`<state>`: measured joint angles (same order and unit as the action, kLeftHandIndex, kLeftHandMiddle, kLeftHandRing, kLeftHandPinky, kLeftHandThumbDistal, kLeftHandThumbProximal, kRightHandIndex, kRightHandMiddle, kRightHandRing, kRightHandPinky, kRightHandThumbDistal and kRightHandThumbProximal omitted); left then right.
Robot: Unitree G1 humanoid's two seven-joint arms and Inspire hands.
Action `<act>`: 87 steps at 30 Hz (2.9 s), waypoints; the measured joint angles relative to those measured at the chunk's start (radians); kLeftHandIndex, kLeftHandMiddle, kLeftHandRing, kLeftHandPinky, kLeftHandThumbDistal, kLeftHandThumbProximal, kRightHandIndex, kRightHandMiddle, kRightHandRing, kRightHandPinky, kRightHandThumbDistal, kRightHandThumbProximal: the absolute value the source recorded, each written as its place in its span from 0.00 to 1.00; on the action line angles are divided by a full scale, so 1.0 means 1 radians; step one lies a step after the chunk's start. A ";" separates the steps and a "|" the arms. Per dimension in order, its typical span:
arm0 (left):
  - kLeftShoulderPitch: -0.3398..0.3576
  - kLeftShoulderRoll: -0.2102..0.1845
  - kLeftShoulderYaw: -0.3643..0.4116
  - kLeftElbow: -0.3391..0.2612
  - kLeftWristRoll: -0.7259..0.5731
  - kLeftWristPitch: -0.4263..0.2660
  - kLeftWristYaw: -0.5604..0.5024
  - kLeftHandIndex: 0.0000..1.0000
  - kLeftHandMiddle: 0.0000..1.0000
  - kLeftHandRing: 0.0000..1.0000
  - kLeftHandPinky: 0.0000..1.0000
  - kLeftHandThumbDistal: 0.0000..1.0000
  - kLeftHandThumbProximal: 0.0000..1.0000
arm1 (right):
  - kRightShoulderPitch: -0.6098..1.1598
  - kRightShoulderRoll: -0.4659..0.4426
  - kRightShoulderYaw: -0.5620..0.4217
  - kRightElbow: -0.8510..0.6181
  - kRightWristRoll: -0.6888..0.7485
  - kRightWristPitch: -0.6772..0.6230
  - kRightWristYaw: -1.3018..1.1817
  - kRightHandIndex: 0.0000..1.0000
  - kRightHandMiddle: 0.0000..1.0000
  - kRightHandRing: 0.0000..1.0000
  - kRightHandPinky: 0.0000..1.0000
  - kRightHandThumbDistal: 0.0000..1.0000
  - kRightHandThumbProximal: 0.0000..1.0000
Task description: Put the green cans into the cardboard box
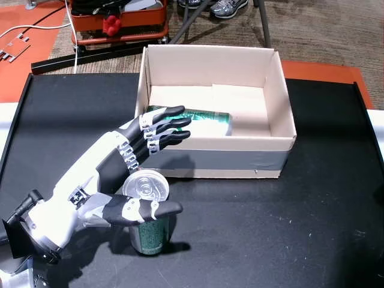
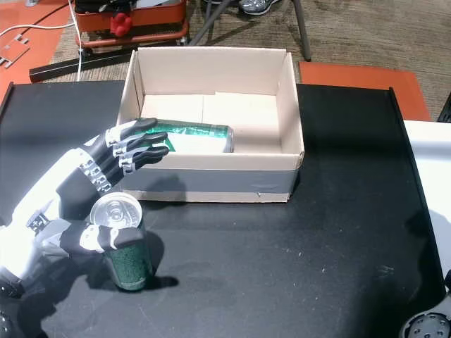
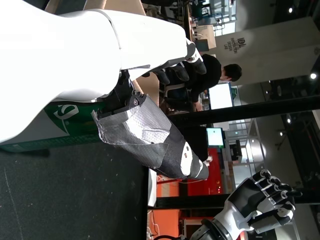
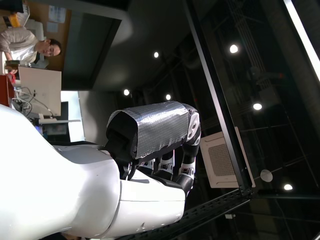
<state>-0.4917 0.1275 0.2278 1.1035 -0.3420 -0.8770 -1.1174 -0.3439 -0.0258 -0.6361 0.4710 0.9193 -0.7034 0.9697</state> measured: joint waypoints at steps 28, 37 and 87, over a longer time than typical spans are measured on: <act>-0.001 0.020 -0.043 0.107 0.139 0.002 0.184 0.86 0.85 0.87 0.86 0.99 0.16 | 0.028 0.000 -0.006 -0.065 0.019 0.077 -0.002 0.25 0.30 0.39 0.46 0.21 0.27; -0.001 0.016 -0.037 0.121 0.145 0.017 0.197 0.86 0.85 0.86 0.84 0.99 0.14 | 0.029 0.000 -0.008 -0.066 0.024 0.082 0.008 0.24 0.29 0.38 0.46 0.24 0.27; -0.003 0.015 -0.057 0.171 0.211 0.162 0.292 0.60 0.52 0.53 0.55 0.77 0.00 | 0.033 0.001 -0.006 -0.083 0.022 0.086 -0.003 0.25 0.30 0.40 0.47 0.21 0.26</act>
<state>-0.4946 0.1423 0.1706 1.2743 -0.1307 -0.7151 -0.8253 -0.3108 -0.0251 -0.6421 0.3880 0.9413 -0.6174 0.9670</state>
